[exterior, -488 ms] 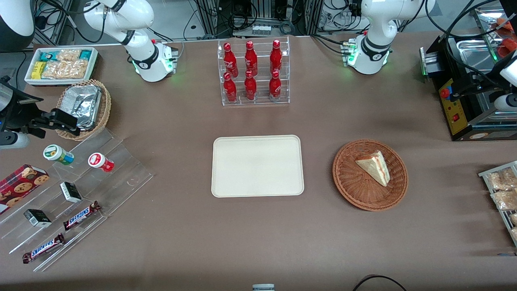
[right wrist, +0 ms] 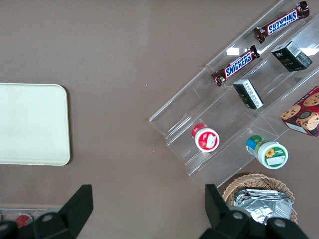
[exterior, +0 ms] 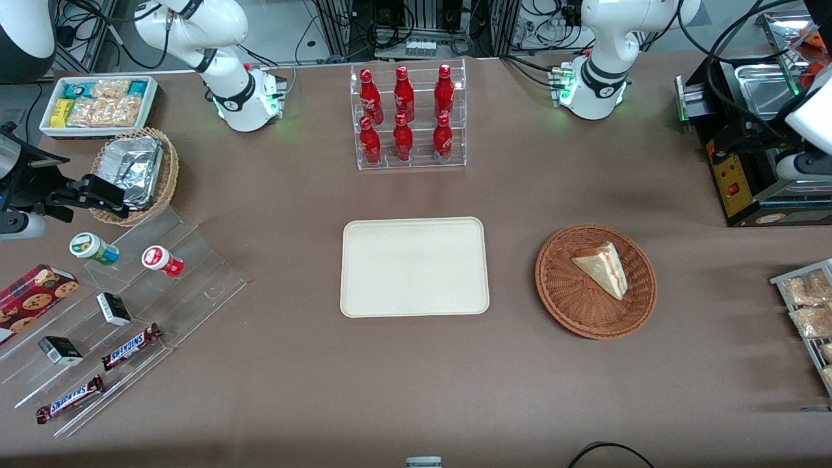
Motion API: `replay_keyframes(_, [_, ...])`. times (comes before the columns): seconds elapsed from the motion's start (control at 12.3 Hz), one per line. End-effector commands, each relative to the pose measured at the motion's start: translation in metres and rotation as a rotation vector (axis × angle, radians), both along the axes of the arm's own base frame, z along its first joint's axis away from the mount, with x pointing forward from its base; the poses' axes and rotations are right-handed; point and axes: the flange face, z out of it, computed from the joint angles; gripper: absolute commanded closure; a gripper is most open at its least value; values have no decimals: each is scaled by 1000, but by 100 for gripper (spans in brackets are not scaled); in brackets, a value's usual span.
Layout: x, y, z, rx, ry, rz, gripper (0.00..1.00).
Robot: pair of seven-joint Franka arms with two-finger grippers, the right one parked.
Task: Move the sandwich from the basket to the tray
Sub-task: 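Move the left gripper from rest toward the wicker basket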
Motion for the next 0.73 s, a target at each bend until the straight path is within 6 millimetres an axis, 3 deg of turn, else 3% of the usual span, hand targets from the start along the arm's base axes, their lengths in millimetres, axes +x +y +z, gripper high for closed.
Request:
replay_keyframes(0.0, [20,-2,-49,31,57,149,0])
replay_keyframes(0.24, [27,-5,-115,57,62,344,0])
replay_keyframes(0.49, [35,-34,-180,100,-3,648,0])
replay_keyframes(0.65, [47,-68,-222,134,-49,845,0])
